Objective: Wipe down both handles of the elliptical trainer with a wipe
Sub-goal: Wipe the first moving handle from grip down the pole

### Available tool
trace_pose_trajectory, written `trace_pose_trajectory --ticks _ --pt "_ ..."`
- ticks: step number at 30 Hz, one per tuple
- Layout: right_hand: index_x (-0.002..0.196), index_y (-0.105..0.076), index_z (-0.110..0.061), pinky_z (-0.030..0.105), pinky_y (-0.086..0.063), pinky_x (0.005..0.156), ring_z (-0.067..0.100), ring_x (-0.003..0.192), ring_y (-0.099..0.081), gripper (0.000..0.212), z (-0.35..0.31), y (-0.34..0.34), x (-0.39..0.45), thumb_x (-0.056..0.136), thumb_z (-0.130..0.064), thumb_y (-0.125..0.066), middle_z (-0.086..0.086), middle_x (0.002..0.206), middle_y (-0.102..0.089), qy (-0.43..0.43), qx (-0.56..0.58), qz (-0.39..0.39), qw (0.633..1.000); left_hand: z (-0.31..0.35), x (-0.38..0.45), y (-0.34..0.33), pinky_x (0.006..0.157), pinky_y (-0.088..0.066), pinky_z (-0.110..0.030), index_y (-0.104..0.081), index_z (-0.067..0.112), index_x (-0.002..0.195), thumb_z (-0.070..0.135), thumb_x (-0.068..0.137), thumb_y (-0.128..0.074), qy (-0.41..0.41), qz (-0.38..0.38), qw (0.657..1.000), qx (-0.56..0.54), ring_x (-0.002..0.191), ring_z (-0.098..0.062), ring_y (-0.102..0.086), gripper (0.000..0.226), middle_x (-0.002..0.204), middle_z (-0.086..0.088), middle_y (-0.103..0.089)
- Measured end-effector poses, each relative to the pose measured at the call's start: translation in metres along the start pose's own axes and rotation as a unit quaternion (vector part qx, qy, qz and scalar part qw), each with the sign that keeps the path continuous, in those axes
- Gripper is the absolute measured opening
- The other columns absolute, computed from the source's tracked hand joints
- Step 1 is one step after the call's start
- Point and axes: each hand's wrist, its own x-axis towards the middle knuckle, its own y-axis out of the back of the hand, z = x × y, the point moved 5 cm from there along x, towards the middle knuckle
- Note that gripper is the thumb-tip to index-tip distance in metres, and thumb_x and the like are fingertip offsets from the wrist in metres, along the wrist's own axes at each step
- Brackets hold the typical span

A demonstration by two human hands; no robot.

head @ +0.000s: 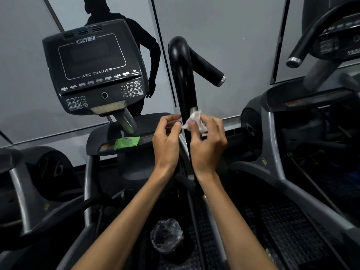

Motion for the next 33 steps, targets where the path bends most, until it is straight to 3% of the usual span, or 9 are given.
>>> trace_pose_trajectory --ticks 5,7,11,16,20,22,26,30,33 --pt "0.108 -0.072 -0.009 0.027 -0.055 0.086 0.017 0.099 -0.063 0.026 -0.007 -0.01 -0.01 0.085 -0.014 -0.081 0.007 0.109 -0.063 0.008 -0.036 -0.013 0.999 0.0 -0.001 -0.002 0.097 -0.053 -0.05 -0.067 0.018 0.104 0.027 0.091 -0.056 0.018 0.011 1.0 -0.017 0.104 -0.022 -0.067 0.019 0.105 -0.001 -0.071" --pt "0.107 -0.072 -0.011 0.042 -0.053 0.088 0.017 0.098 -0.063 0.027 0.002 -0.005 -0.017 0.085 -0.022 -0.082 0.004 0.106 -0.065 -0.011 -0.035 -0.004 0.999 0.0 0.0 0.0 0.097 -0.053 -0.047 -0.068 0.019 0.104 0.026 0.091 -0.055 0.015 0.01 1.0 -0.015 0.103 -0.02 -0.067 0.02 0.105 -0.001 -0.071" --pt "0.103 -0.069 -0.011 0.051 -0.052 0.085 0.017 0.095 -0.061 0.026 -0.003 -0.012 -0.004 0.086 -0.028 -0.079 0.003 0.104 -0.063 -0.059 -0.006 0.032 0.998 0.003 0.001 0.0 0.095 -0.055 -0.045 -0.068 0.017 0.105 0.026 0.091 -0.056 0.02 0.023 0.999 -0.023 0.102 -0.019 -0.067 0.021 0.105 0.002 -0.072" --pt "0.099 -0.072 -0.011 0.04 -0.054 0.08 0.016 0.096 -0.057 0.021 -0.006 -0.008 -0.023 0.082 -0.007 -0.083 0.005 0.107 -0.059 0.039 -0.035 -0.024 0.998 0.007 0.0 0.005 0.092 -0.055 -0.043 -0.068 0.017 0.105 0.024 0.092 -0.056 0.021 0.025 0.999 -0.029 0.103 -0.025 -0.066 0.018 0.105 -0.002 -0.071" --pt "0.093 -0.073 -0.008 0.005 -0.044 0.079 0.017 0.084 -0.06 0.023 0.009 0.006 -0.015 0.076 -0.012 -0.088 0.007 0.096 -0.06 -0.006 -0.006 -0.015 1.0 0.006 -0.004 0.012 0.088 -0.052 -0.031 -0.067 0.021 0.101 0.02 0.089 -0.062 -0.002 0.022 1.0 -0.001 0.093 -0.007 -0.065 0.013 0.094 0.01 -0.069" --pt "0.093 -0.073 -0.009 0.008 -0.045 0.076 0.016 0.083 -0.059 0.02 0.0 0.0 -0.014 0.078 -0.008 -0.085 0.003 0.097 -0.056 -0.02 0.001 -0.014 1.0 0.008 -0.009 0.01 0.084 -0.054 -0.033 -0.066 0.019 0.101 0.016 0.09 -0.065 -0.03 0.017 0.999 0.022 0.088 -0.008 -0.065 0.011 0.093 0.006 -0.068" --pt "0.104 -0.075 -0.01 0.03 -0.058 0.072 0.015 0.088 -0.064 0.017 -0.011 -0.001 -0.021 0.088 -0.006 -0.072 0.002 0.107 -0.058 -0.033 0.016 -0.036 0.999 0.017 -0.02 0.003 0.084 -0.057 -0.032 -0.071 0.016 0.109 0.017 0.099 -0.063 -0.077 -0.019 0.994 0.075 0.095 -0.013 -0.069 0.013 0.104 0.0 -0.071" --pt "0.129 -0.068 -0.012 0.02 -0.056 0.091 0.004 0.109 -0.067 0.034 -0.016 0.019 -0.026 0.095 -0.011 -0.071 0.0 0.122 -0.07 -0.079 0.086 -0.082 0.99 0.018 -0.027 -0.001 0.086 -0.055 -0.025 -0.072 0.017 0.119 0.023 0.099 -0.063 -0.083 -0.01 0.993 0.083 0.101 -0.007 -0.067 0.022 0.109 0.008 -0.069" --pt "0.133 -0.065 -0.013 0.02 -0.055 0.095 0.003 0.111 -0.069 0.043 -0.014 0.026 -0.025 0.094 0.004 -0.063 -0.002 0.122 -0.073 -0.167 0.175 -0.113 0.964 0.015 -0.033 -0.007 0.083 -0.048 -0.013 -0.07 0.015 0.122 0.021 0.094 -0.073 -0.117 0.021 0.986 0.113 0.101 -0.004 -0.064 0.029 0.106 0.006 -0.066"
